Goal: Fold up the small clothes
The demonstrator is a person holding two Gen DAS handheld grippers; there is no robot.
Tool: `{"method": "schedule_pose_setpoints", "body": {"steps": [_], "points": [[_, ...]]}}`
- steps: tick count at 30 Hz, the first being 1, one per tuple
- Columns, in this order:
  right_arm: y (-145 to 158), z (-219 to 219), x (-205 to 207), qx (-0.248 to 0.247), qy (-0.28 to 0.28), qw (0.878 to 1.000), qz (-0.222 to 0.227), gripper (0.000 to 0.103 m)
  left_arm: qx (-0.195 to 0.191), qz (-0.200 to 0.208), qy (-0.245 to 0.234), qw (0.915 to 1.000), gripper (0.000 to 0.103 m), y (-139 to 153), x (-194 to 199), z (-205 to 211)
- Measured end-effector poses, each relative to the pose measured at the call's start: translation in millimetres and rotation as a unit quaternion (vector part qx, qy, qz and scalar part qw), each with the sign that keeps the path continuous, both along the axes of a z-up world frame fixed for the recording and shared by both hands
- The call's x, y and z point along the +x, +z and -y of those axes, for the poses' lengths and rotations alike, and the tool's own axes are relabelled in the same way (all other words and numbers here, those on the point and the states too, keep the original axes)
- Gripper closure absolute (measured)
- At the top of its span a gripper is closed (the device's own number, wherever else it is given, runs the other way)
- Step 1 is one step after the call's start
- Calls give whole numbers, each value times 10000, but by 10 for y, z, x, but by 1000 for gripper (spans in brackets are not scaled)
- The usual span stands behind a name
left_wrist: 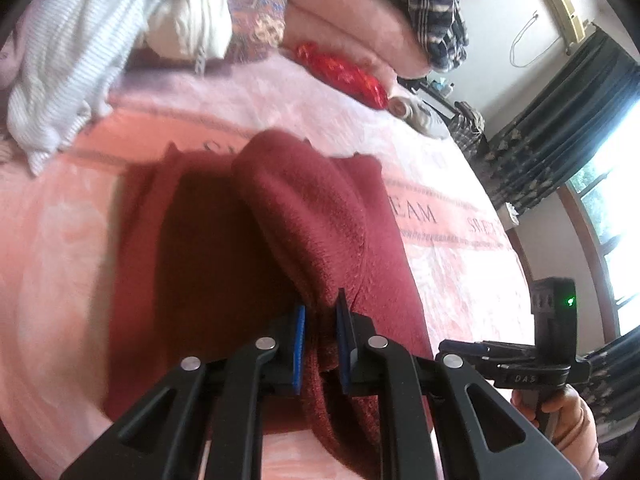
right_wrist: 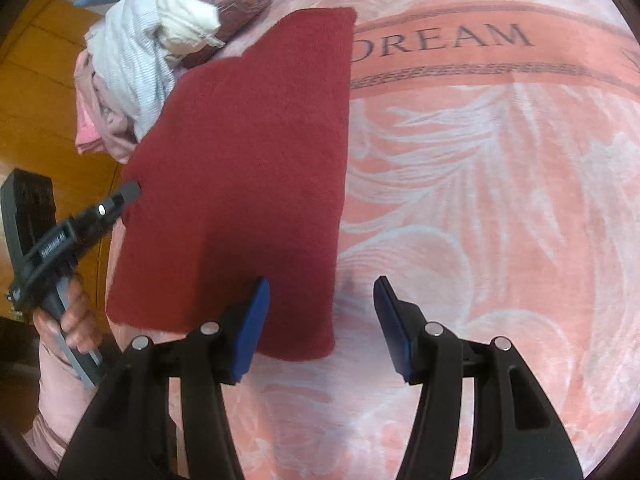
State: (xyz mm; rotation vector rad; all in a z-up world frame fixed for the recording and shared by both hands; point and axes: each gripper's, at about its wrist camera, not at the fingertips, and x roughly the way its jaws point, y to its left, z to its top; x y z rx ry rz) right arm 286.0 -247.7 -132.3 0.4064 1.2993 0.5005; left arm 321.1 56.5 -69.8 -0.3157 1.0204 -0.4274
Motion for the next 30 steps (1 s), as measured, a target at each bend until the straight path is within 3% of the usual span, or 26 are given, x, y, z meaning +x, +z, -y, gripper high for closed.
{"method": "schedule_pose_setpoints", "body": {"steps": [12, 17, 20, 24, 26, 30], "points": [[-139, -311, -55, 96, 452, 9989, -74, 48, 162, 239, 277, 9992, 90, 103, -46, -819], [-238, -412, -36, 51, 518, 9985, -175, 48, 370, -56, 523, 9979, 89, -258, 45, -1043], [-270, -463, -38, -88, 520, 9985, -172, 48, 280, -535, 652, 9960, 88, -643, 116, -1095], [-245, -457, -44, -127, 513, 9984, -179, 48, 13, -558, 853, 9948, 85, -749, 71, -1137], [-200, -430, -37, -45, 482, 9987, -152, 42, -40, -647, 984, 9930, 71, -707, 19, -1201], [-131, -381, -95, 382, 462, 9981, -152, 30, -118, -612, 1087, 9921, 55, -510, -246, -1306]]}}
